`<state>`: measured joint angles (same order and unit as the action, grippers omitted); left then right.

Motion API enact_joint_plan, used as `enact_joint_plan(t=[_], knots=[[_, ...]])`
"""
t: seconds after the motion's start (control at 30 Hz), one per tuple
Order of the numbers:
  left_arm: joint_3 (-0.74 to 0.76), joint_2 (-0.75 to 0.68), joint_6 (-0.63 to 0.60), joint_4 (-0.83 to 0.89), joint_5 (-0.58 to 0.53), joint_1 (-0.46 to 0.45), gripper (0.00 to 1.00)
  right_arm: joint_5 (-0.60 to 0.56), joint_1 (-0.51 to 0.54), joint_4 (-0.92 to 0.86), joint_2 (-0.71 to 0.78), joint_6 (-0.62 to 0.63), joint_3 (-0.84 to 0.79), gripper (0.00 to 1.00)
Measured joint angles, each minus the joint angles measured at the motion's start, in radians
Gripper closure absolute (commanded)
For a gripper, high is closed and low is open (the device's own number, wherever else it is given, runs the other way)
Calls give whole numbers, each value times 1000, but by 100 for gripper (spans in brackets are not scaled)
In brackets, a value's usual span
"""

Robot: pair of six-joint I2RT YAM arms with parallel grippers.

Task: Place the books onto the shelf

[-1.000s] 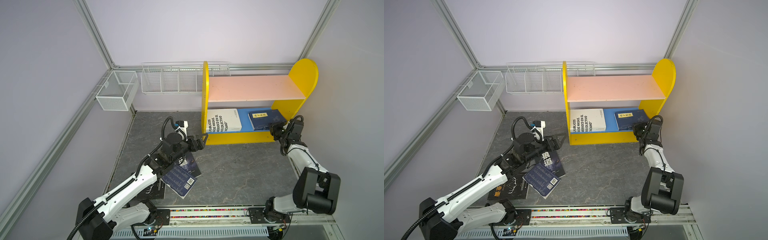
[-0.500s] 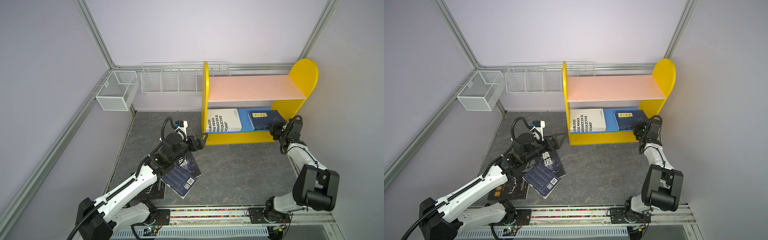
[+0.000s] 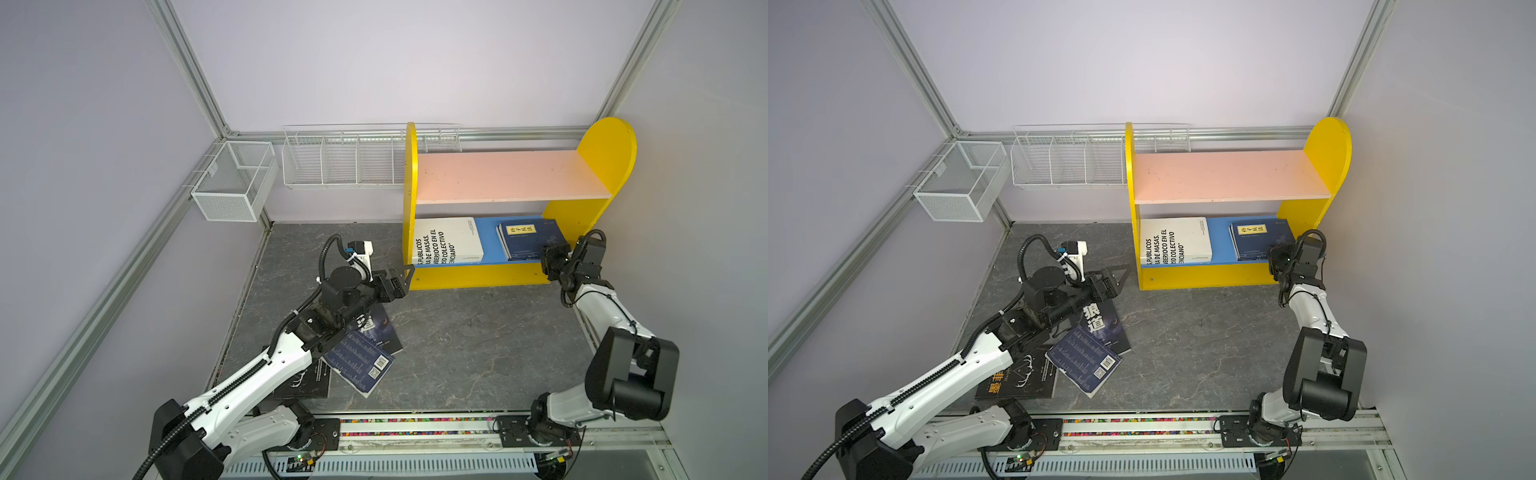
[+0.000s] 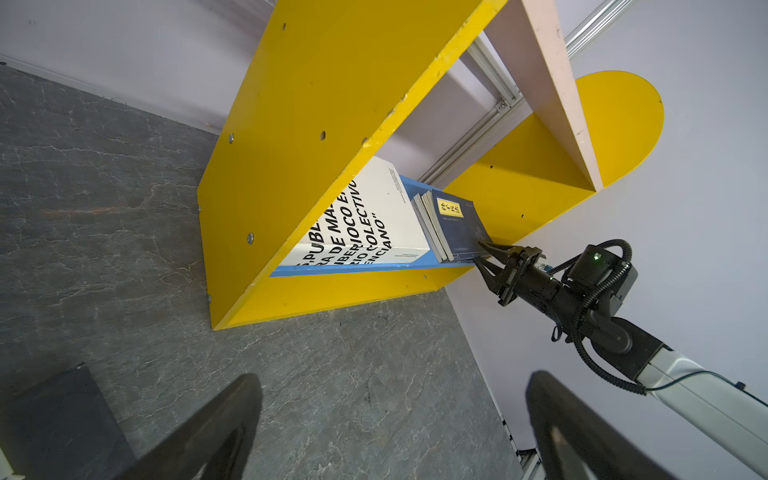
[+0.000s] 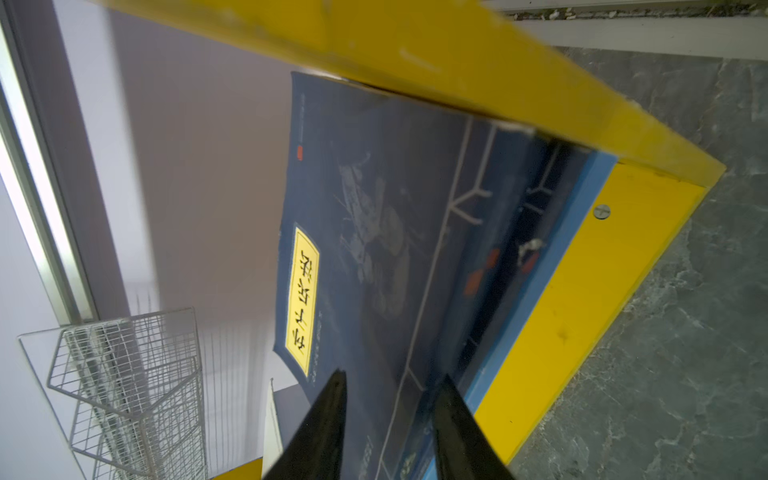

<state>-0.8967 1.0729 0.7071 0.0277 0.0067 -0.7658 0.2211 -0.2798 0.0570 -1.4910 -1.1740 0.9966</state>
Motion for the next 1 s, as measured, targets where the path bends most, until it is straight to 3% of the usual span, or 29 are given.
enact_joint_plan(t=[0.3, 1.0], knots=[[26, -15, 19, -2, -3, 0, 0, -29, 0, -112, 3, 45, 50, 56], [54, -43, 42, -11, -14, 0, 0, -24, 0, -133, -9, 61, 70, 68]])
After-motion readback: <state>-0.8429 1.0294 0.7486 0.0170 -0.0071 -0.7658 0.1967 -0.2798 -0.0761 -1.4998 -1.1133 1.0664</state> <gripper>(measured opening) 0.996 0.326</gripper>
